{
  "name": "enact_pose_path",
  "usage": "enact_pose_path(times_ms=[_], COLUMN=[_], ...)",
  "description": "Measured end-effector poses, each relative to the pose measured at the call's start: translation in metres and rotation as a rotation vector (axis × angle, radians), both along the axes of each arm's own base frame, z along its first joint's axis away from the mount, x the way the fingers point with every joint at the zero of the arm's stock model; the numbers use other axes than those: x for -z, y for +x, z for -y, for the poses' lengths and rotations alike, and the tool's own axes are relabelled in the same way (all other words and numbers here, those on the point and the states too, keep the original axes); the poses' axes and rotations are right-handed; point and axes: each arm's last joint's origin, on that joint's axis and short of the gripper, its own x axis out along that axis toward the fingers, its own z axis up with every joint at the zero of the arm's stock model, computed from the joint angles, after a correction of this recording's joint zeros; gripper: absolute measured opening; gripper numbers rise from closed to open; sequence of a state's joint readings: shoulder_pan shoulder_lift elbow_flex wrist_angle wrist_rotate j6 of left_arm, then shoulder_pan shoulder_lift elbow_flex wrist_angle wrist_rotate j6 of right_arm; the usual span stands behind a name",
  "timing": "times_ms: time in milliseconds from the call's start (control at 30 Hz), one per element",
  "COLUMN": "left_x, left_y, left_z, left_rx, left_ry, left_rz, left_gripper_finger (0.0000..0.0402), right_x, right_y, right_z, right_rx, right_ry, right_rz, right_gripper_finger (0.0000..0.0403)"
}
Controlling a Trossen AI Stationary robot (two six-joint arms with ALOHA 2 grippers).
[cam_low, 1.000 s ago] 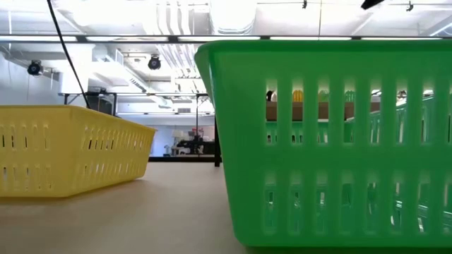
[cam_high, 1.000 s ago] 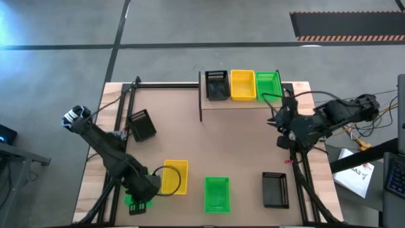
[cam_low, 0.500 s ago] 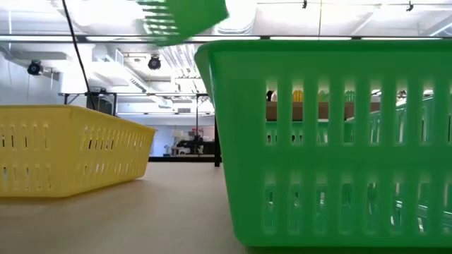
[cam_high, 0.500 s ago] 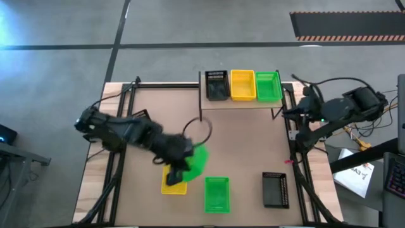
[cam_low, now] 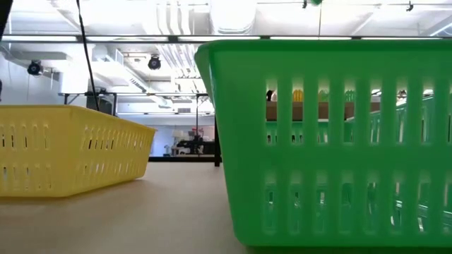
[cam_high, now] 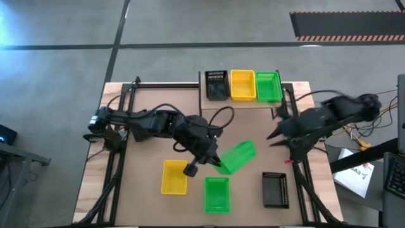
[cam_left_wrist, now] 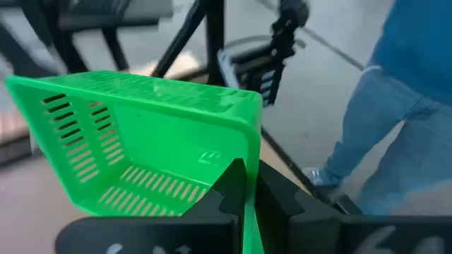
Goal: Stack baskets on shelf by color
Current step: Stack the left green bin on top of the green bin on the shelf
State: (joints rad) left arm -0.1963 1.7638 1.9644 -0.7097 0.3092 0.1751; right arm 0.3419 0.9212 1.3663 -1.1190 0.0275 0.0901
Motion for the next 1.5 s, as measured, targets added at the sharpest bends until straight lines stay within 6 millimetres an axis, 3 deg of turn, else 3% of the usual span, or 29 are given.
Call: enact_pose_path(times_ms=[200,333,500,633,900,1033,1200,1333,1500], left_x=[-0.015,-0.027,-0.036,-0.044,-0.047,-0.046,-0.047,-0.045,-0.046], left_y=[0.0,-0.008,-0.017,-0.019,-0.018,-0.019,-0.018,-0.018,-0.017], left_z=[0.003,0.004,0.011,0.014,0.015,0.017,0.015,0.016,0.015], left_rx=[0.052,0.072,0.095,0.13,0.142,0.162,0.147,0.152,0.121], left_ry=[-0.028,-0.051,-0.061,-0.086,-0.12,-0.132,-0.125,-0.125,-0.129], left_rz=[0.14,0.196,0.23,0.296,0.322,0.311,0.325,0.314,0.31], left_gripper_finger=[0.0,0.0,0.0,0.0,0.0,0.0,0.0,0.0,0.0], right_x=[0.006,-0.001,-0.017,-0.032,-0.025,-0.011,-0.006,-0.001,-0.012], right_y=[0.034,0.035,0.018,0.03,0.066,0.086,0.102,0.106,0.094], right_z=[-0.002,0.01,0.029,0.033,0.037,0.038,0.036,0.037,0.036], right_rx=[-0.099,-0.127,-0.102,-0.194,-0.413,-0.465,-0.653,-0.668,-0.711], right_ry=[0.025,0.078,0.166,0.325,0.527,0.583,0.683,0.696,0.658], right_rz=[0.029,0.089,0.195,0.357,0.356,0.287,0.263,0.245,0.316], right_gripper_finger=[0.0158,0.0171,0.0173,0.0173,0.0173,0.0173,0.0173,0.0173,0.0172])
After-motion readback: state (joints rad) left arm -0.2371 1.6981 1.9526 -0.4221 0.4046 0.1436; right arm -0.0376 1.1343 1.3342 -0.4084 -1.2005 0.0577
